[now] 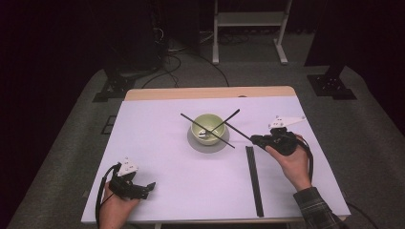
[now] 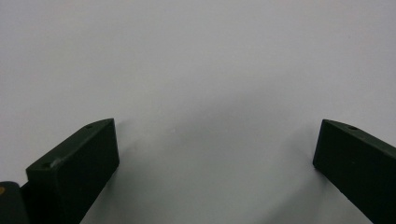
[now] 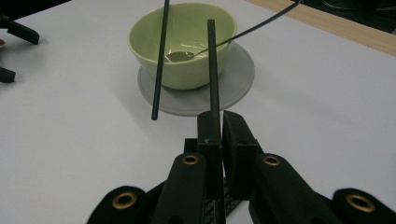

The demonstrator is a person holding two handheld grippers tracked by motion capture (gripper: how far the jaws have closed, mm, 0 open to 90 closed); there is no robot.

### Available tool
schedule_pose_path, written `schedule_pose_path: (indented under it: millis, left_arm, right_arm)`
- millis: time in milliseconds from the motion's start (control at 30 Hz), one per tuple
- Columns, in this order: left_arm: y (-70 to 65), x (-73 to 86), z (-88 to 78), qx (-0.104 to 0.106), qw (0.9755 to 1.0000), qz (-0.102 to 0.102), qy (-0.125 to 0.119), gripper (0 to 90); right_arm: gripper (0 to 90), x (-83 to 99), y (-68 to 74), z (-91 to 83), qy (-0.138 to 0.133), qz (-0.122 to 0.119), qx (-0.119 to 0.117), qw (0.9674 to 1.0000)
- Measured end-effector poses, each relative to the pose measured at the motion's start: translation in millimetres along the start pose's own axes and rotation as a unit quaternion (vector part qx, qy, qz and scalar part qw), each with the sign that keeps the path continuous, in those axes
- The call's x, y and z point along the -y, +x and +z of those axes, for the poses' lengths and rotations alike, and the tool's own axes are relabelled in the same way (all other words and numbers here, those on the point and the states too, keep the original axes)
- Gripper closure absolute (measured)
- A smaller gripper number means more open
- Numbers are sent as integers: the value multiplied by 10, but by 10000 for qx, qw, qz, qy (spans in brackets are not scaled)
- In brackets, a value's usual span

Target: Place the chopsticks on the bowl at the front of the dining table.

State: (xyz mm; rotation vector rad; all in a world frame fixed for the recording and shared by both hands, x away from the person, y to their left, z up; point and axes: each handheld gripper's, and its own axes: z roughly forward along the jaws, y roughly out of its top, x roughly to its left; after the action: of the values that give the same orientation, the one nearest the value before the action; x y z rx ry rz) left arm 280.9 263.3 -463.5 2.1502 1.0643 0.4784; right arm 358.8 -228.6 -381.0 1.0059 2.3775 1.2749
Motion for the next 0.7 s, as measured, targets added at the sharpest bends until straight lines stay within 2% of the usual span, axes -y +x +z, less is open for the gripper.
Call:
schedule_pose_path:
  millis: [700]
  left_arm:
    - [2, 0, -1, -8, 10000, 17, -1, 0]
  right_arm:
    - [857, -285, 26, 345, -8, -30, -147, 9999]
